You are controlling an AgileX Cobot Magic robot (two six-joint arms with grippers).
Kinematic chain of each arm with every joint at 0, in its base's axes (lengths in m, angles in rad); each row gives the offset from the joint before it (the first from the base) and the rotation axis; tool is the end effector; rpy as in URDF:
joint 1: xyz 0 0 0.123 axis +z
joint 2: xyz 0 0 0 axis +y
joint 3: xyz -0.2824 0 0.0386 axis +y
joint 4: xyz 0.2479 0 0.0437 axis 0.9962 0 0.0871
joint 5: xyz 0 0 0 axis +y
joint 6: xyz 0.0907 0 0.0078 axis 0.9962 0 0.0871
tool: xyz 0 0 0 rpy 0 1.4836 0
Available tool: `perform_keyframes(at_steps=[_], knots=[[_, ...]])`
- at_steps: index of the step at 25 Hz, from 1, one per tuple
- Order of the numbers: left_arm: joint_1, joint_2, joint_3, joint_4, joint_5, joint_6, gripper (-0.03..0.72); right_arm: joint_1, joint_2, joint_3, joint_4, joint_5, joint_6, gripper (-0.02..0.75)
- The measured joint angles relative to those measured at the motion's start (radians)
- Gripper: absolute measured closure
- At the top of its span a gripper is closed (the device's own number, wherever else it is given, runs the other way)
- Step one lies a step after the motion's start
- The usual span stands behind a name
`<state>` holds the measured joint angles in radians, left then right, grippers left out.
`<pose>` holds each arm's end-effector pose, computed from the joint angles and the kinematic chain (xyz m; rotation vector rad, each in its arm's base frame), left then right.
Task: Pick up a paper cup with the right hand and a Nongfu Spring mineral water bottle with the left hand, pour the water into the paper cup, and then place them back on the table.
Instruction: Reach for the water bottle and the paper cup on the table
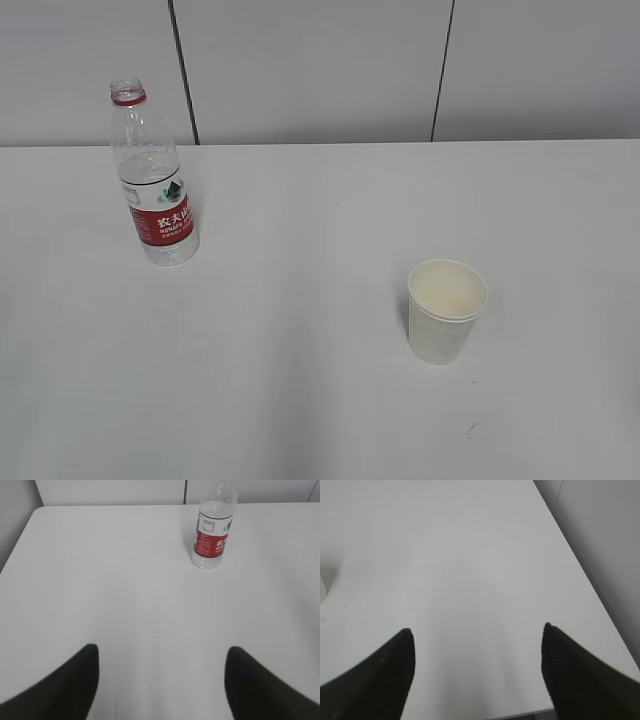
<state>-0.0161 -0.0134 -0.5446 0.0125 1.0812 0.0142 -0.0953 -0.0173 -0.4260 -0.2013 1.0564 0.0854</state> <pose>-0.0133 0.0012 0.2876 0.0292 2.0066 0.0136 -0.0015 -0.0158 0.2581 0.1904 2.0802 -0.2494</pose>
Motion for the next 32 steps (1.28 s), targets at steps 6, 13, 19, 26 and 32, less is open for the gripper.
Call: perform_keyframes(at_steps=[6,13,19,26,32], knots=[[0.0,0.0,0.0,0.0,0.0,0.0,0.22,0.0,0.0,0.0,0.0,0.0,0.0,0.156],[0.0,0.0,0.0,0.0,0.0,0.0,0.22,0.0,0.0,0.0,0.0,0.0,0.0,0.156],[0.0,0.0,0.0,0.0,0.0,0.0,0.221,0.0,0.0,0.0,0.0,0.0,0.0,0.156],[0.0,0.0,0.0,0.0,0.0,0.0,0.221,0.0,0.0,-0.002,0.002,-0.004,0.0,0.156],[0.0,0.0,0.0,0.0,0.0,0.0,0.221,0.0,0.038,-0.017,0.008,-0.147,-0.002,0.156]])
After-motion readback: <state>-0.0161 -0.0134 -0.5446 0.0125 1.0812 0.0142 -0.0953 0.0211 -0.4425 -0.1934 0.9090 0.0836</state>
